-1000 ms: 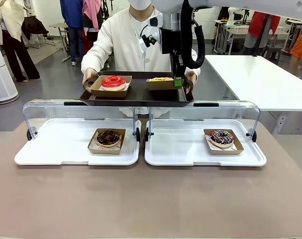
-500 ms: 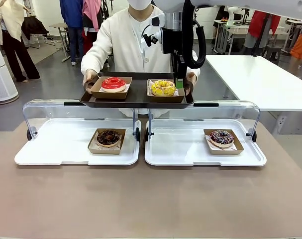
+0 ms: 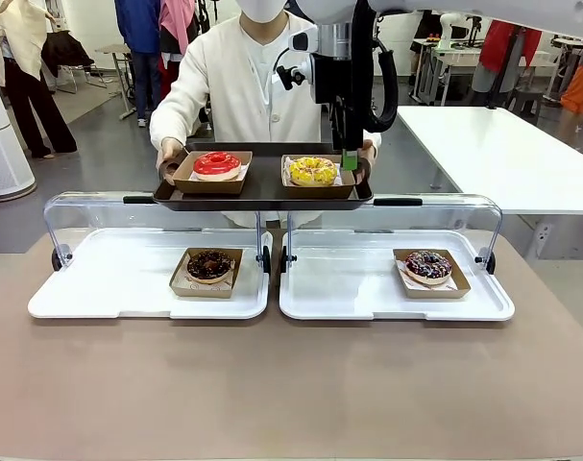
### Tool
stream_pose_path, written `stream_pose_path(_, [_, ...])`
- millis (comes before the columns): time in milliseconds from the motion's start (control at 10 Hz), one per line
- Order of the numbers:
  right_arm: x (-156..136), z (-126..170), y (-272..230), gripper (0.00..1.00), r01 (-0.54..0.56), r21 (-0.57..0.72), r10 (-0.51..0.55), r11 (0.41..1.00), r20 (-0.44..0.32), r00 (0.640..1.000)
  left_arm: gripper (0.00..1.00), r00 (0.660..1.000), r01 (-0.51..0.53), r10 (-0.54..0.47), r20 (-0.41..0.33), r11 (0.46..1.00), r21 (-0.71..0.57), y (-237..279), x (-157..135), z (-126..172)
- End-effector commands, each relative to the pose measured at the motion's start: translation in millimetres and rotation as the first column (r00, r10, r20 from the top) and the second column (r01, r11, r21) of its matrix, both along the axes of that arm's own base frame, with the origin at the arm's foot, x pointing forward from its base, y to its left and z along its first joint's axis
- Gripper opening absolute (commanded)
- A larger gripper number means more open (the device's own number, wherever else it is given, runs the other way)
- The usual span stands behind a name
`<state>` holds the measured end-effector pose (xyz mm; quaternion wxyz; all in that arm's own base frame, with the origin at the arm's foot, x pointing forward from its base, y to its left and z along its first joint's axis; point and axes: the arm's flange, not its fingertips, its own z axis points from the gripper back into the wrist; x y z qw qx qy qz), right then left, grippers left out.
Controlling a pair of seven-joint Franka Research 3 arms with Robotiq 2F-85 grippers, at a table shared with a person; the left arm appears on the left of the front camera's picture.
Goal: Provide the desired donut to the person.
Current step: Place the picked Paper togo box onto the Handle tray extended by the person.
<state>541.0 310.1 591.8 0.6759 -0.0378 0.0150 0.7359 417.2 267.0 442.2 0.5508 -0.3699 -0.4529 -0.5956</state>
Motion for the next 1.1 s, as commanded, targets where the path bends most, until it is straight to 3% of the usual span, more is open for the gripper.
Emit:
stream_pose_path(0, [3, 7, 1, 1.0, 0.009, 0.019, -0.009, 1.0, -0.03, 0.999, 1.0, 1.0, -0.006, 0.006, -0.012, 1.0, 0.001, 0, -1, 2])
stream_pose_path(400, [-6, 12, -1, 1.0, 0.027, 0.02, -0.026, 0.999, -0.04, 0.999, 1.0, 1.0, -0.006, 0.006, -0.012, 1.0, 0.001, 0, -1, 2])
stream_pose_path(1000, [-98, 31, -64, 1.0, 0.118, 0.097, -0.118, 0.988, -0.008, 0.993, 1.0, 1.0, -0.006, 0.006, -0.012, 1.0, 0.001, 0, -1, 2])
